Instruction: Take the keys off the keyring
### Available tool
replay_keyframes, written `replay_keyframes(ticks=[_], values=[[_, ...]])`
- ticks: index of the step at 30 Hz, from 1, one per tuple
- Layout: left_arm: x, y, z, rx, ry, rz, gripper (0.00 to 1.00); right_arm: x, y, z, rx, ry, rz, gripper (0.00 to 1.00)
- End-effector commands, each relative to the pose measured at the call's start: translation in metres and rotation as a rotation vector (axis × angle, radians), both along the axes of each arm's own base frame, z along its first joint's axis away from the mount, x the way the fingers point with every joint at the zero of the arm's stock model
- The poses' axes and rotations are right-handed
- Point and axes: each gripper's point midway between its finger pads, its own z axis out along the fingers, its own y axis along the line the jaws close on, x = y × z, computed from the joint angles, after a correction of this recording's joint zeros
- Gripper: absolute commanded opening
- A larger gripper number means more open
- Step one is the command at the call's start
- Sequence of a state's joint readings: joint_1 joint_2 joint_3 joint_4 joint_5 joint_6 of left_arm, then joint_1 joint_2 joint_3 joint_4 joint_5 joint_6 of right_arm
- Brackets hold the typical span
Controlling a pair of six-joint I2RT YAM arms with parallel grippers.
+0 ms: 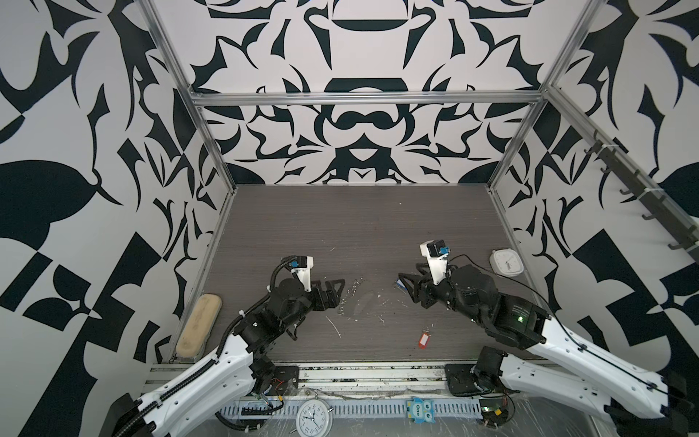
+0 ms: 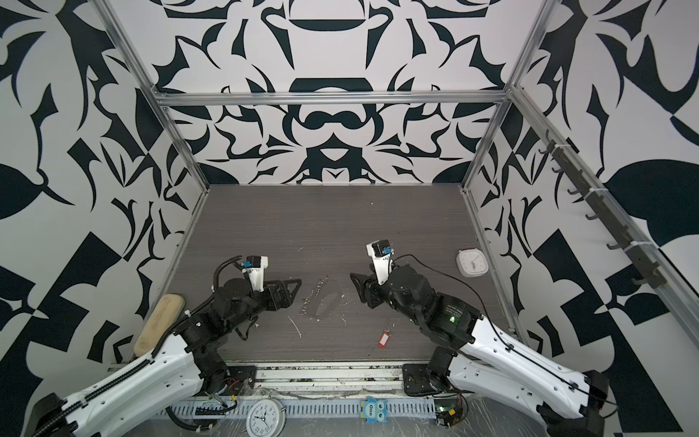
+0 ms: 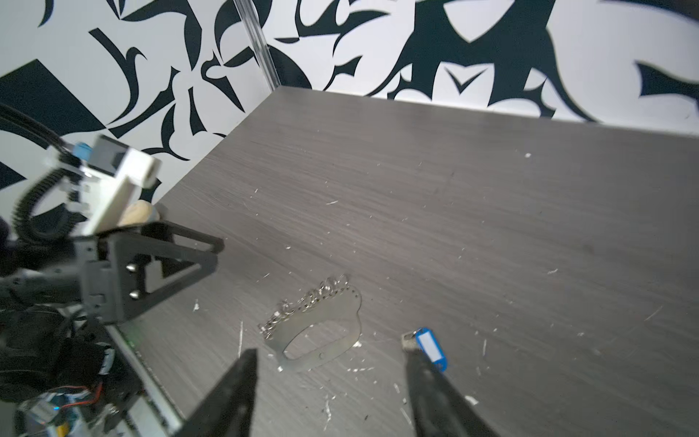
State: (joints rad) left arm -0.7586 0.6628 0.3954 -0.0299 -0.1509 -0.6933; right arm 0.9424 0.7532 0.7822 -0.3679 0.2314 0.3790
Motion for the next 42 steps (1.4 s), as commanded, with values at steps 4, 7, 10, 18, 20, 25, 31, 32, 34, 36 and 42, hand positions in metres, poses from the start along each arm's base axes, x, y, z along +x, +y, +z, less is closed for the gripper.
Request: replay_keyframes(ticks=[4, 7, 10, 18, 20, 25, 31, 32, 34, 36, 42], values=[[0.04, 0.053, 0.074, 0.187, -0.297, 0.308, 0.99, 0.025, -0.023, 0.007, 0.01, -0.051, -0.212, 0.93], [0.063, 0.084, 0.087, 0.305, -0.381, 0.504, 0.99, 0.03, -0.021, 0.009, 0.009, -0.053, -0.235, 1.0], [0.089, 0.126, 0.081, 0.474, -0.358, 0.698, 0.99, 0.036, -0.025, 0.011, -0.027, -0.069, -0.27, 1.0], [0.146, 0.209, -0.011, 0.716, -0.11, 0.835, 1.0, 0.047, -0.048, 0.02, -0.056, -0.149, -0.398, 1.0], [0.154, 0.221, -0.03, 0.769, -0.077, 0.849, 0.99, 0.046, -0.05, 0.022, -0.051, -0.169, -0.393, 0.99], [0.167, 0.233, -0.063, 0.768, -0.103, 0.82, 0.99, 0.045, -0.059, 0.026, -0.049, -0.177, -0.414, 1.0], [0.173, 0.225, -0.065, 0.757, -0.169, 0.729, 0.99, 0.05, -0.065, 0.024, -0.105, -0.17, -0.431, 0.96], [0.171, 0.225, -0.068, 0.725, -0.201, 0.732, 0.99, 0.051, -0.067, 0.023, -0.108, -0.17, -0.438, 0.96], [0.167, 0.236, -0.073, 0.654, -0.216, 0.748, 1.0, 0.053, -0.071, 0.024, -0.101, -0.172, -0.447, 0.97], [0.167, 0.249, -0.082, 0.57, -0.176, 0.763, 1.0, 0.055, -0.076, 0.025, -0.099, -0.174, -0.459, 0.99], [0.167, 0.251, -0.082, 0.567, -0.193, 0.767, 0.99, 0.064, -0.085, 0.019, -0.098, -0.209, -0.47, 0.99]])
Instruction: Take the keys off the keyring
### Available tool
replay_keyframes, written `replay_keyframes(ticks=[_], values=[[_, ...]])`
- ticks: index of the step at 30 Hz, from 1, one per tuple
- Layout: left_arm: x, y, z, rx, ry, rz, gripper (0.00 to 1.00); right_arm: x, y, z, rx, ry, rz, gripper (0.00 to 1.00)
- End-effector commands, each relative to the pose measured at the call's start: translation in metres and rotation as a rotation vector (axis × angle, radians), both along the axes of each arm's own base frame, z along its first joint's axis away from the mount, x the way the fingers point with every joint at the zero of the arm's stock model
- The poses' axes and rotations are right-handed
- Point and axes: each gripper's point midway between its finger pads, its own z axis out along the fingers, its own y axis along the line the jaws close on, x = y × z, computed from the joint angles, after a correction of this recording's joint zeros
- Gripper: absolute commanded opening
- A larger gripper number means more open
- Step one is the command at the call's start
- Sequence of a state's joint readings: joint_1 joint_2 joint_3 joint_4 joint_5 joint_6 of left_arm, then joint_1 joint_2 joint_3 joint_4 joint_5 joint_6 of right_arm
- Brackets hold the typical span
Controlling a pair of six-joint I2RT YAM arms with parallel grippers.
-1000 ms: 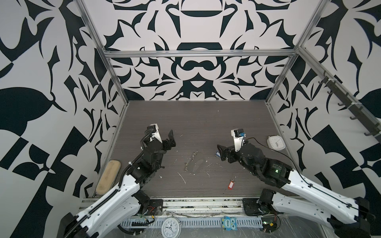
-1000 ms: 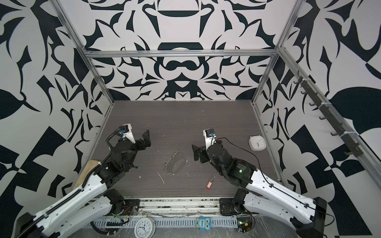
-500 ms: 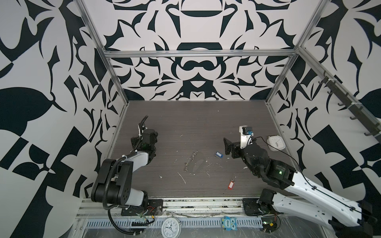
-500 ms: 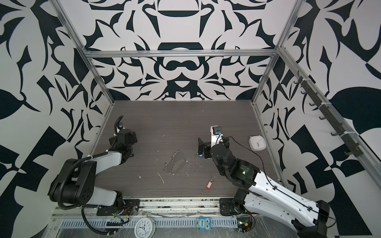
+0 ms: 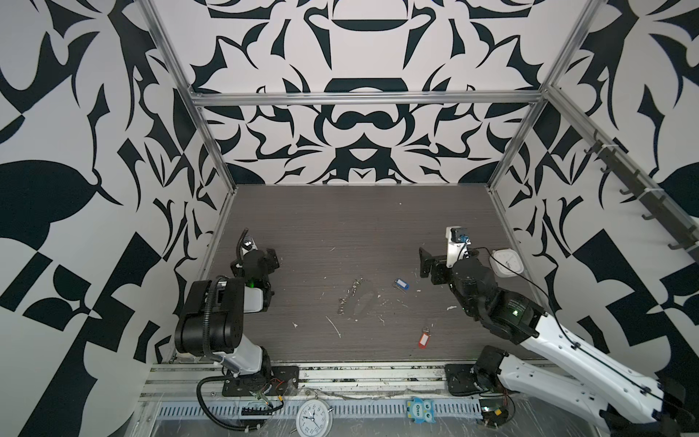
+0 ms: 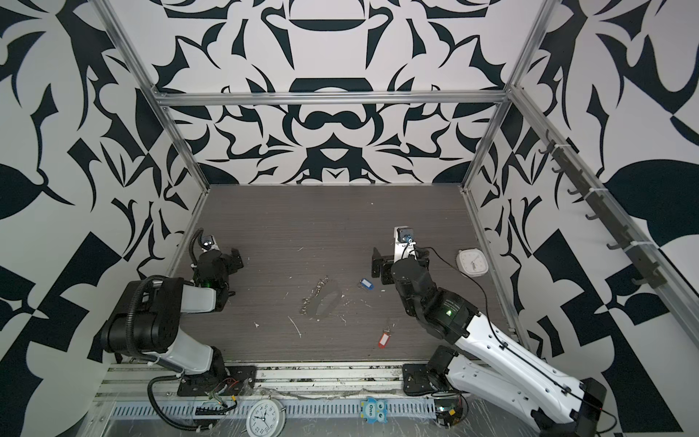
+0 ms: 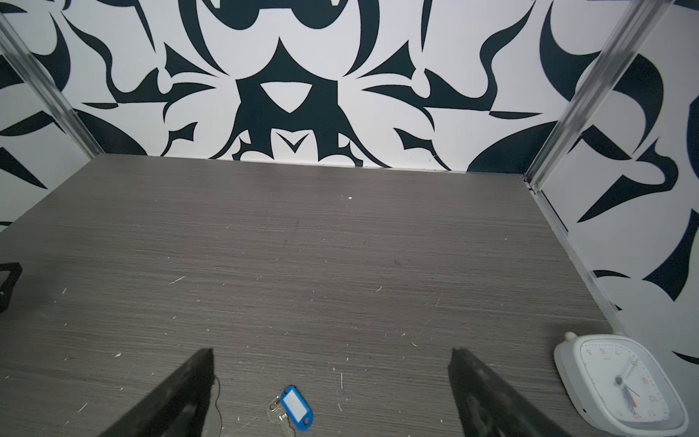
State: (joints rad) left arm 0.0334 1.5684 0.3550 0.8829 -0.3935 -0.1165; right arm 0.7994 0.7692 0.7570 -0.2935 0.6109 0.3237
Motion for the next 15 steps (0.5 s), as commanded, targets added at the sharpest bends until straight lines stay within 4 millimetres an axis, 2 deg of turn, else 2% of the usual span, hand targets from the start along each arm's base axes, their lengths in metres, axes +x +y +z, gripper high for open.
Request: replay_keyframes(ticks=[1, 6, 9, 12, 15], values=[[0.009, -0.006, 0.022, -0.019, -0.121, -0.033, 0.99, 0.008, -0.003, 0.004, 0.0, -0.064, -0.001, 0.99], [0.009, -0.006, 0.022, -0.032, -0.114, -0.029, 0.99, 0.031, -0.033, -0.006, 0.0, -0.111, -0.148, 0.99], [0.008, -0.007, 0.021, -0.033, -0.104, -0.031, 1.0, 0.047, -0.054, -0.005, -0.039, -0.158, -0.215, 1.0], [0.009, -0.006, 0.022, -0.032, -0.113, -0.028, 0.99, 0.065, -0.085, -0.009, -0.108, -0.214, -0.33, 1.0], [0.009, -0.006, 0.021, -0.034, -0.11, -0.029, 1.0, 0.083, -0.119, -0.028, -0.156, -0.194, -0.375, 0.99]])
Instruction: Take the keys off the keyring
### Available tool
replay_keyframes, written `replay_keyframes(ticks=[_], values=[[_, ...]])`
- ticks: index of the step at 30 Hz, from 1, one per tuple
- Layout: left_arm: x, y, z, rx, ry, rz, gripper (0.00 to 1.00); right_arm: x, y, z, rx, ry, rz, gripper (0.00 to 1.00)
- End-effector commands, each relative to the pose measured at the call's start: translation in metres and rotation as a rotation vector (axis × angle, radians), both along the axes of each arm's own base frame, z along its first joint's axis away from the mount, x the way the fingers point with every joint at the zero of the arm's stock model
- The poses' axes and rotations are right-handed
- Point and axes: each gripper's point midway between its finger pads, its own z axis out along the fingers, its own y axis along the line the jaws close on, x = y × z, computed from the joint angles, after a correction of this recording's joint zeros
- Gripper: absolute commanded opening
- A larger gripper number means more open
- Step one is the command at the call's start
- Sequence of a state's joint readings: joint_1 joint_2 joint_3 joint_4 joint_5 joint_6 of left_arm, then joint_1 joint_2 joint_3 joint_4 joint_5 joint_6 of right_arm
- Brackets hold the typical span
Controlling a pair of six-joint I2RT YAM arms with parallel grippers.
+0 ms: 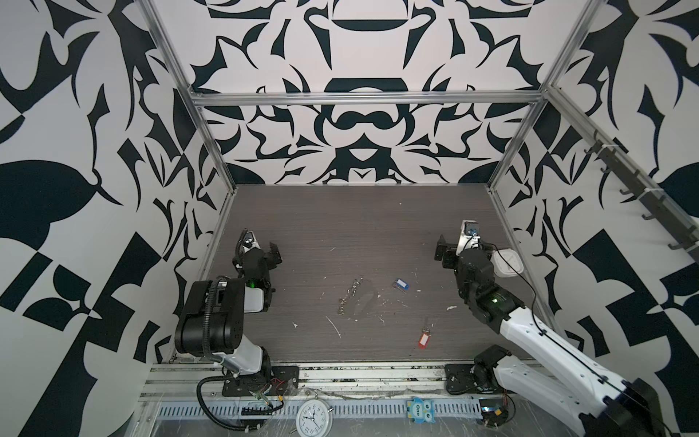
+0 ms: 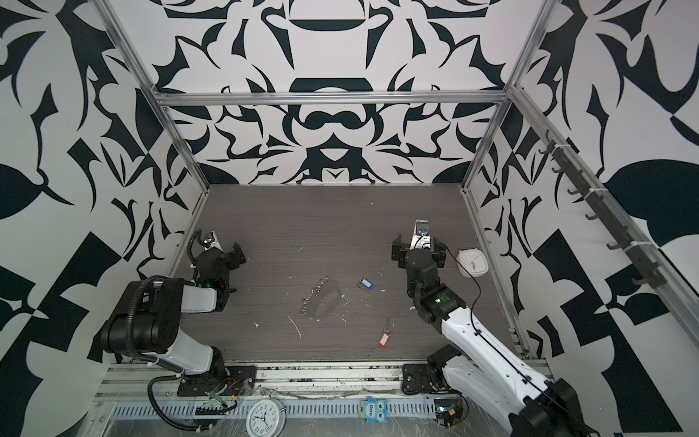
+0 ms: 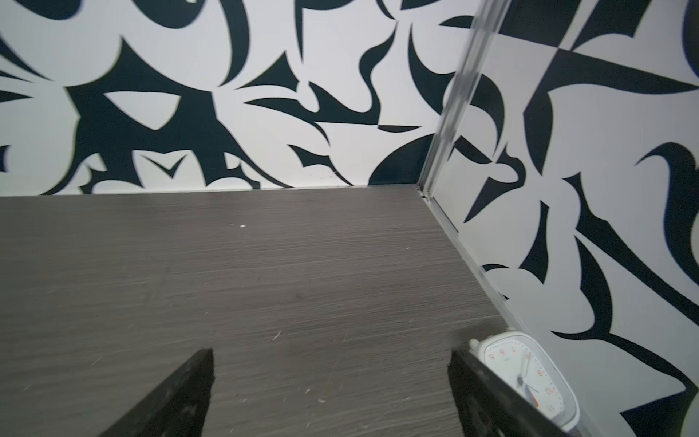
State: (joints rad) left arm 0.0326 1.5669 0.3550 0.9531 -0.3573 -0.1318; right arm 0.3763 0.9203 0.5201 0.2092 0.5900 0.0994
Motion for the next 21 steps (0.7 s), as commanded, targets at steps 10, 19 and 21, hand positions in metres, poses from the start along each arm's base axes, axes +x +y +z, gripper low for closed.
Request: replay_keyframes(ticks=[10, 19, 21], values=[[0.001, -0.001, 0.006, -0.01, -0.034, -0.002, 1.0, 0.036, -0.059, -0.098, 0.017, 0.147, -0.04, 0.99], [0.001, -0.001, 0.006, -0.011, -0.034, -0.002, 1.0, 0.047, -0.048, -0.136, 0.072, 0.079, 0.031, 0.99], [0.001, -0.001, 0.006, -0.009, -0.032, -0.003, 0.99, 0.05, -0.046, -0.14, 0.071, 0.087, 0.041, 1.0]])
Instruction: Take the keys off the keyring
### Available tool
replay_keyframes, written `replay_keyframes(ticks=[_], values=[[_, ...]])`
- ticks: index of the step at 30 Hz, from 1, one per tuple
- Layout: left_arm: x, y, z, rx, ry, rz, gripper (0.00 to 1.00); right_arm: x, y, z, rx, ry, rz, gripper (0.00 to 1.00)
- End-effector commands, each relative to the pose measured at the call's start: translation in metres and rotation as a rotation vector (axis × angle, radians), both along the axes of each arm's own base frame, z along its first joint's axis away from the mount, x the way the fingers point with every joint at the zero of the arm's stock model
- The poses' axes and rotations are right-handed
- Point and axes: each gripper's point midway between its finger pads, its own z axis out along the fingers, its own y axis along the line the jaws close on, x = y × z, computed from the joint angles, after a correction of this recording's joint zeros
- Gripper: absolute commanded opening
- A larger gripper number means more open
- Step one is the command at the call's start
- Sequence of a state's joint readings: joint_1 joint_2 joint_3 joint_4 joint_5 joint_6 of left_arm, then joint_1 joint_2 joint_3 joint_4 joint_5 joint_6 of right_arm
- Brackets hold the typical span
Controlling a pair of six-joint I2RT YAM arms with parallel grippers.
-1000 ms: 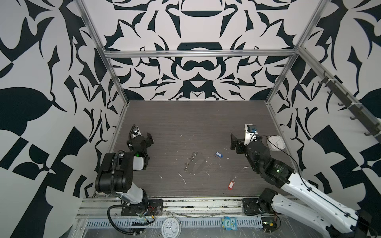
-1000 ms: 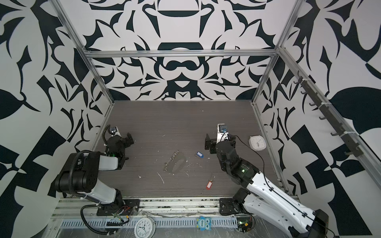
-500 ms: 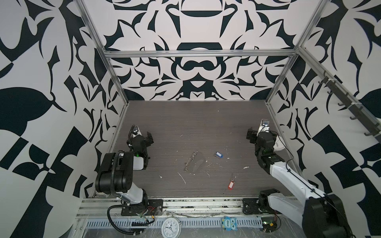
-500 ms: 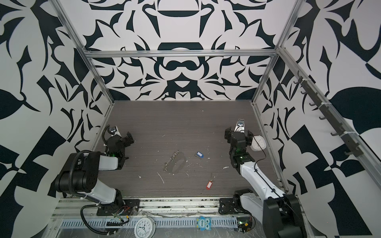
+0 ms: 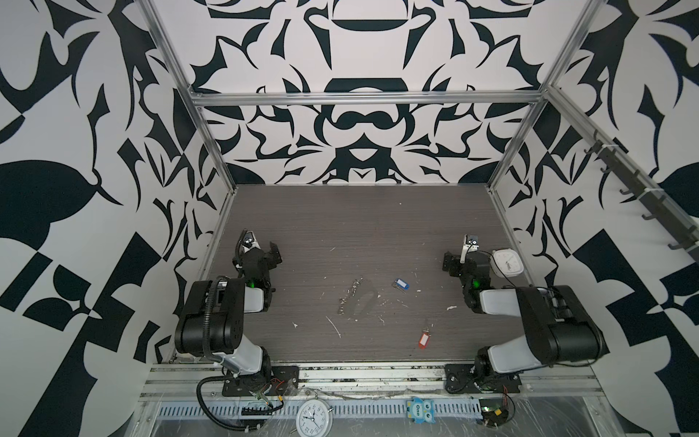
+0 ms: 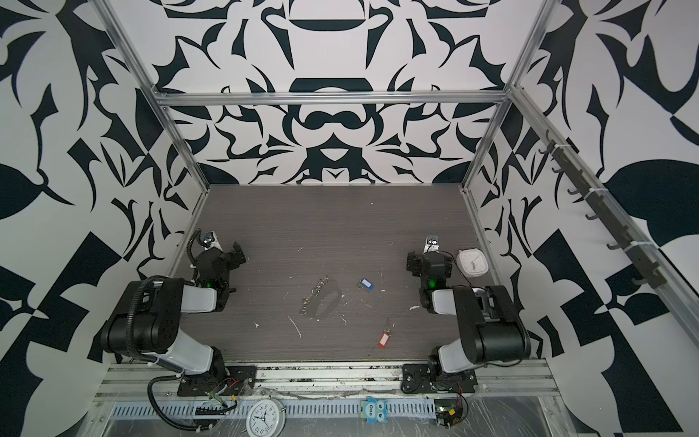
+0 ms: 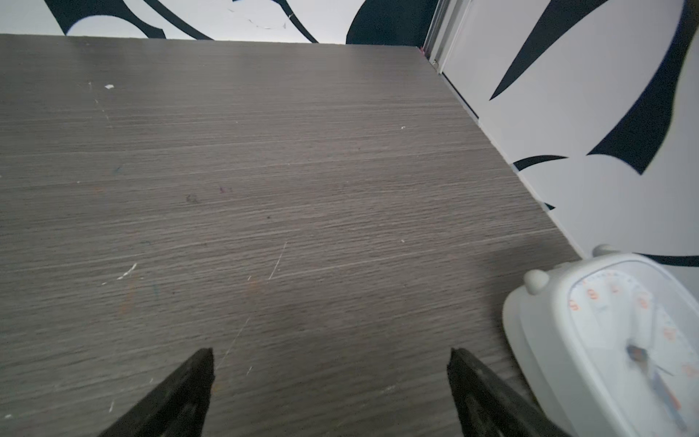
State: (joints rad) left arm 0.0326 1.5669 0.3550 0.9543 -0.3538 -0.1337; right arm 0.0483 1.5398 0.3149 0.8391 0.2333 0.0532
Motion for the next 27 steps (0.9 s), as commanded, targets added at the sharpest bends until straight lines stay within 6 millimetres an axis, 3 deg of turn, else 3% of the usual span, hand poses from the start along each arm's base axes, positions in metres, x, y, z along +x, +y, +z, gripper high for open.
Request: replay_keyframes(ticks=[1, 16, 20, 27], values=[[0.001, 0.0, 0.006, -0.007, -0.032, 0.001, 0.99, 0.014, 0.003, 0.026, 0.027, -0.108, 0.01, 1.0], [0.001, 0.0, 0.006, -0.006, -0.032, 0.0, 1.0, 0.016, 0.006, 0.027, 0.023, -0.123, 0.027, 1.0], [0.0, 0.0, 0.006, -0.006, -0.031, 0.001, 0.99, 0.02, 0.023, 0.024, 0.037, -0.096, 0.127, 1.0], [0.001, 0.0, 0.006, -0.006, -0.031, 0.001, 1.0, 0.02, 0.024, 0.024, 0.037, -0.093, 0.137, 1.0]])
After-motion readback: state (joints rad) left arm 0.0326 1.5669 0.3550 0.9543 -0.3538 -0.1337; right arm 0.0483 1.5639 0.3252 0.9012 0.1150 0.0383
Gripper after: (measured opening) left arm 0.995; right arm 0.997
